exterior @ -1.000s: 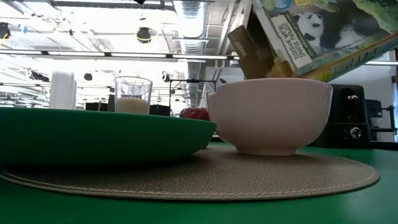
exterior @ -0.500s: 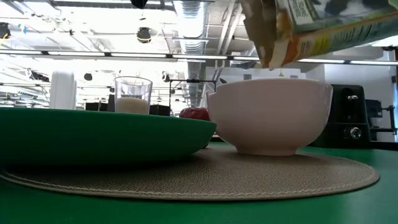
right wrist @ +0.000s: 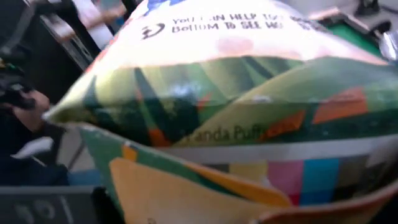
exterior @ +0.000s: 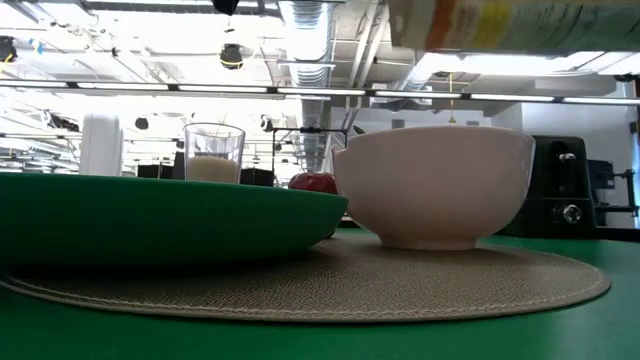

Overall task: Arrange a breakfast setting
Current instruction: Pour the cereal into the white bowl

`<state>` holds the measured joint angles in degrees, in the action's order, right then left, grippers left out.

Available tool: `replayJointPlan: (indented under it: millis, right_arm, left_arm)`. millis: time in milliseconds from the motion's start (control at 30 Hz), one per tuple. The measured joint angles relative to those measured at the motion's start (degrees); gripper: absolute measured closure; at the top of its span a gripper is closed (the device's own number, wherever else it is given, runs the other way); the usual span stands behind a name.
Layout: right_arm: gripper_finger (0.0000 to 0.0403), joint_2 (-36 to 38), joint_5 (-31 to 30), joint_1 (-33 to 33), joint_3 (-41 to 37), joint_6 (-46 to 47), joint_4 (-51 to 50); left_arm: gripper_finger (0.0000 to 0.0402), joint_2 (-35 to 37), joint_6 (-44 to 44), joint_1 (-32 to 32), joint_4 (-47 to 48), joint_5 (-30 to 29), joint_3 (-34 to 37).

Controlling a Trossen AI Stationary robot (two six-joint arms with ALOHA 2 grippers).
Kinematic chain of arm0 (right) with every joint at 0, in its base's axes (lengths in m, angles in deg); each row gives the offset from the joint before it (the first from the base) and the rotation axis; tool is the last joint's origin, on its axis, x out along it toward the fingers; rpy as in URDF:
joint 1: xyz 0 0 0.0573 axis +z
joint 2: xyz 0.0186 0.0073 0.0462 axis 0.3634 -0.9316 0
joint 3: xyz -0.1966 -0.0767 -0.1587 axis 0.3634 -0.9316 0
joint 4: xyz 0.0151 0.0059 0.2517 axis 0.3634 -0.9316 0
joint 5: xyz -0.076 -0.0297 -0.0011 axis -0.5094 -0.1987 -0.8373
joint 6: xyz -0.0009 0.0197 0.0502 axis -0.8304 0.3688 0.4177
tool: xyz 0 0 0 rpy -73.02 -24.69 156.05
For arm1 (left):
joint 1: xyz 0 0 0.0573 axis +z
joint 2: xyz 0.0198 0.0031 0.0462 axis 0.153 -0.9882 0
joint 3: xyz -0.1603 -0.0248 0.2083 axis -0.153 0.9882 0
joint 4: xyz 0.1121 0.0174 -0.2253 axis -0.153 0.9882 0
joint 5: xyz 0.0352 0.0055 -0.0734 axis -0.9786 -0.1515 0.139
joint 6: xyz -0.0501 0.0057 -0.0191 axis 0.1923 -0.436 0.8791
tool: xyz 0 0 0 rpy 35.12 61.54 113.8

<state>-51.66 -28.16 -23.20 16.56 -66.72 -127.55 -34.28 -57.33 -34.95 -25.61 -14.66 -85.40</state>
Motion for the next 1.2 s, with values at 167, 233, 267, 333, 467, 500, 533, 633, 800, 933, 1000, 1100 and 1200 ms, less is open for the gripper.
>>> replayJointPlan:
  millis: [167, 233, 267, 333, 467, 500, 533, 633, 800, 933, 1000, 1100, 1200]
  right_arm:
    - [0.017, 4.6, 0.1, 0.0, -4.7, 0.9, 7.4]
    - [0.017, 6.1, 0.1, 0.0, -6.2, 1.4, 10.3]
    - [0.017, 6.7, 0.1, 0.0, -7.0, 1.5, 11.7]
    - [0.017, 7.5, 0.1, 0.0, -8.8, 2.1, 14.4]
    - [0.017, 8.1, 0.1, 0.0, -11.8, 2.3, 21.3]
    - [0.017, 8.1, 0.1, 0.0, -12.9, 2.5, 24.1]
    - [0.017, 8.1, 0.1, 0.0, -13.9, 2.6, 26.5]
    - [0.017, 7.8, 0.3, 0.0, -17.4, 2.7, 35.8]
    - [0.017, 7.7, 0.2, 0.0, -23.7, 1.8, 49.7]
    - [0.017, 6.4, 0.2, 0.0, -28.0, 0.7, 60.0]
    - [0.017, 5.1, 0.2, 0.0, -29.8, 0.3, 65.2]
    - [0.017, 2.7, 0.2, 0.0, -31.2, -1.0, 70.4]
    - [0.017, 0.0, 0.2, 0.0, -32.0, -1.5, 73.8]
  left_arm:
    - [0.024, 0.0, -0.3, -0.1, 0.1, -0.9, 0.0]
    - [0.024, 0.0, -0.3, -0.2, 0.1, -0.9, 0.0]
    - [0.024, 0.0, -0.3, -0.2, 0.1, -0.9, 0.0]
    - [0.024, 0.0, -0.3, -0.2, 0.0, -0.9, 0.0]
    - [0.024, 0.0, -0.4, -0.2, 0.0, -0.9, 0.0]
    - [0.024, 0.0, -0.6, -0.2, -0.3, -0.9, 0.0]
    - [0.024, 0.0, -1.0, -0.2, -0.7, -0.9, 0.0]
    - [0.024, 0.0, -2.6, -0.3, -3.1, -0.9, 0.0]
    - [0.024, 0.0, -6.3, -0.1, -10.3, -0.9, 0.0]
    - [0.024, 0.0, -8.2, 0.4, -18.6, -0.8, 0.0]
    - [0.024, 0.1, -9.7, 0.6, -21.1, -0.4, 0.0]
    - [0.024, 0.1, -13.2, 1.0, -23.8, -0.6, 0.0]
    - [0.024, 0.1, -13.9, 1.6, -24.8, -0.3, 0.0]
